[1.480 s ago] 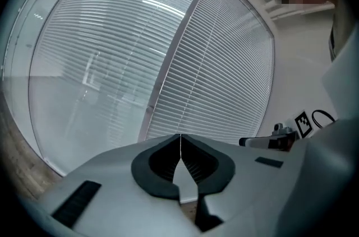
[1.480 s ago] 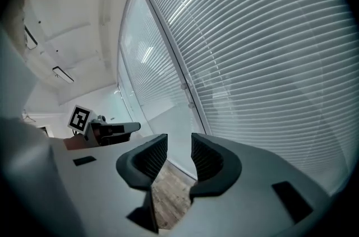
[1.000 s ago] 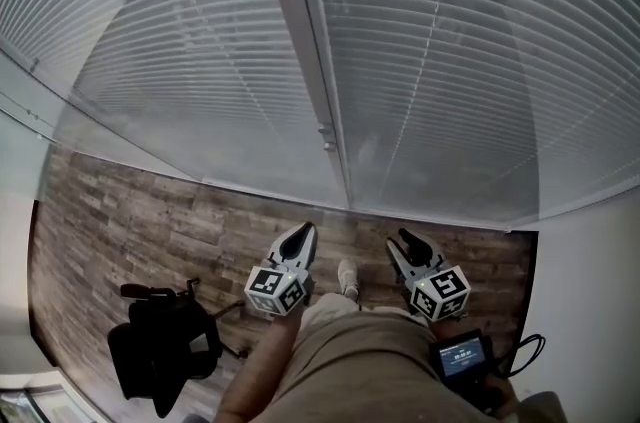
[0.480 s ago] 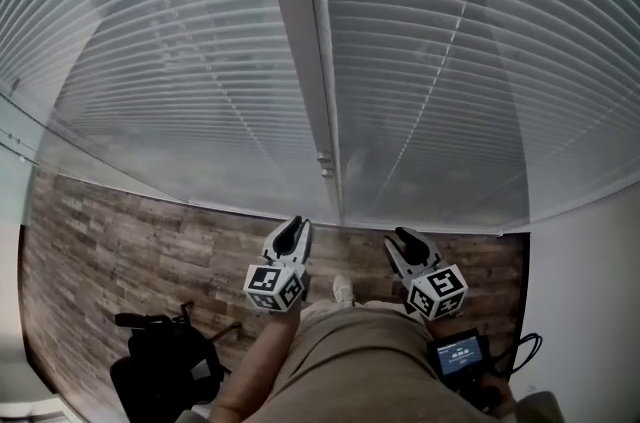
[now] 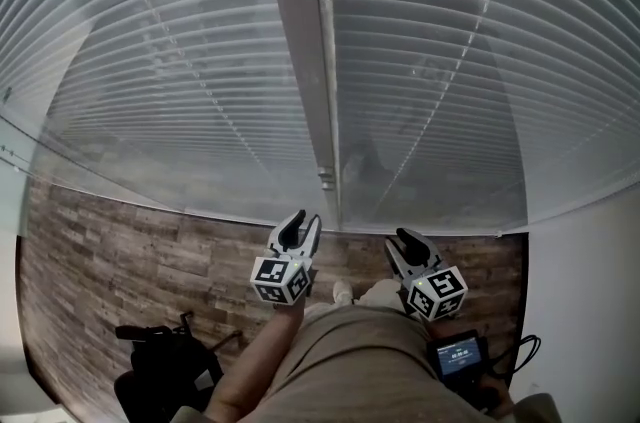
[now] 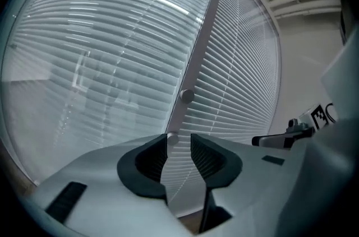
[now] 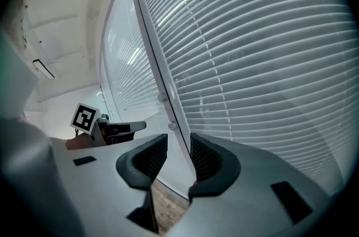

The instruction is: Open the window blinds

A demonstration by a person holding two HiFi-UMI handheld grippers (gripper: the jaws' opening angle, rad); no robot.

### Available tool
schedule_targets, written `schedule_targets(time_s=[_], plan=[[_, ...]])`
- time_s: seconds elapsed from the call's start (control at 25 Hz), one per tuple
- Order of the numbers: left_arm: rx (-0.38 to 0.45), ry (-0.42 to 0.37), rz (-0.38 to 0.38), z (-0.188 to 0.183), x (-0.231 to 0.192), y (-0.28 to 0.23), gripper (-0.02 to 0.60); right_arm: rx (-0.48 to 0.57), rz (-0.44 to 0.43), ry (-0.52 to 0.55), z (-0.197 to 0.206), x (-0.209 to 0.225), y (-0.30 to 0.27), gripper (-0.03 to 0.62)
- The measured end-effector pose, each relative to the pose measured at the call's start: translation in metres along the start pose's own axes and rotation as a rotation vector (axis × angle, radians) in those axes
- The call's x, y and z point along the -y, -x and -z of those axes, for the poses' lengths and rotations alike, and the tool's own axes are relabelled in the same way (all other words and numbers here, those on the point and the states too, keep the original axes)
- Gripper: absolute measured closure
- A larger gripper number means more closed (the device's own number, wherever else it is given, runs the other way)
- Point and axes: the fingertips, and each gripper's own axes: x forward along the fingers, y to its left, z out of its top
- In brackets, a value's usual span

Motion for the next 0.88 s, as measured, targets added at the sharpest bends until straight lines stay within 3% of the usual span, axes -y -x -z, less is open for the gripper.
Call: schedule_targets(time_s=[0.24, 0.48, 0.76, 0.88], plan=[[-0.036, -0.024, -0.004, -0.011, 0.013, -0.027, 0.442, -0.007, -0.026, 0.008, -0.02, 0.005, 0.001, 0.473], [-0.061, -0.013, -0.067, -0.029, 0.021, -0.059, 0.425, -0.024, -0.053, 0.017, -0.056, 0.035, 0.002, 0.473], [-0.102, 0.008, -0.159, 0.009, 0.009, -0.072, 0.402, -0.017, -0.092, 0.035, -0.061, 0.059, 0.004, 0.473], [-0.106, 0.02, -0.186, 0.009, 0.004, -0.082, 0.402, -0.025, -0.109, 0.036, -0.066, 0.067, -0.001, 0.473]])
